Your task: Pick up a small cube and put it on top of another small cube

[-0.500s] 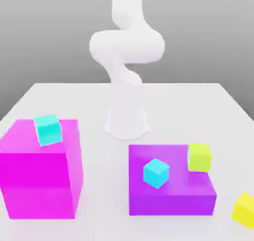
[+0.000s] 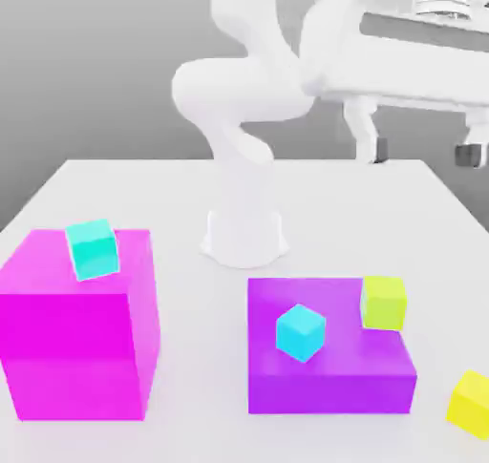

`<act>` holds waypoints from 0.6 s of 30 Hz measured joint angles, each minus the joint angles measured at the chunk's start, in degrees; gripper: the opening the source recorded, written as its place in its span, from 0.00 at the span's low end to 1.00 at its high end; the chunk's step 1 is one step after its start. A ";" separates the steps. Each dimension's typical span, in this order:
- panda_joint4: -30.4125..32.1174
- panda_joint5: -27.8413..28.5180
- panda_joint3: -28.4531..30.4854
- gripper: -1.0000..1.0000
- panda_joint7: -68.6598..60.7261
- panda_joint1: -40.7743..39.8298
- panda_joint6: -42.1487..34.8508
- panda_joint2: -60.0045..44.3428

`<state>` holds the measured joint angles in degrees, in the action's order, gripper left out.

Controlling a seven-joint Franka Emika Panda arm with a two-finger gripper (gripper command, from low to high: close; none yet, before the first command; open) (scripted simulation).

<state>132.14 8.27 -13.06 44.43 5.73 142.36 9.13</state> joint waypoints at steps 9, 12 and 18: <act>0.19 4.13 -3.40 0.50 -0.76 6.43 5.39 -18.64; 0.29 4.85 -4.72 0.50 -1.47 8.20 7.29 -24.72; -1.41 9.28 -1.58 0.50 0.85 12.96 14.64 -37.06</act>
<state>130.73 17.55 -14.65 45.28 18.69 157.00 -27.93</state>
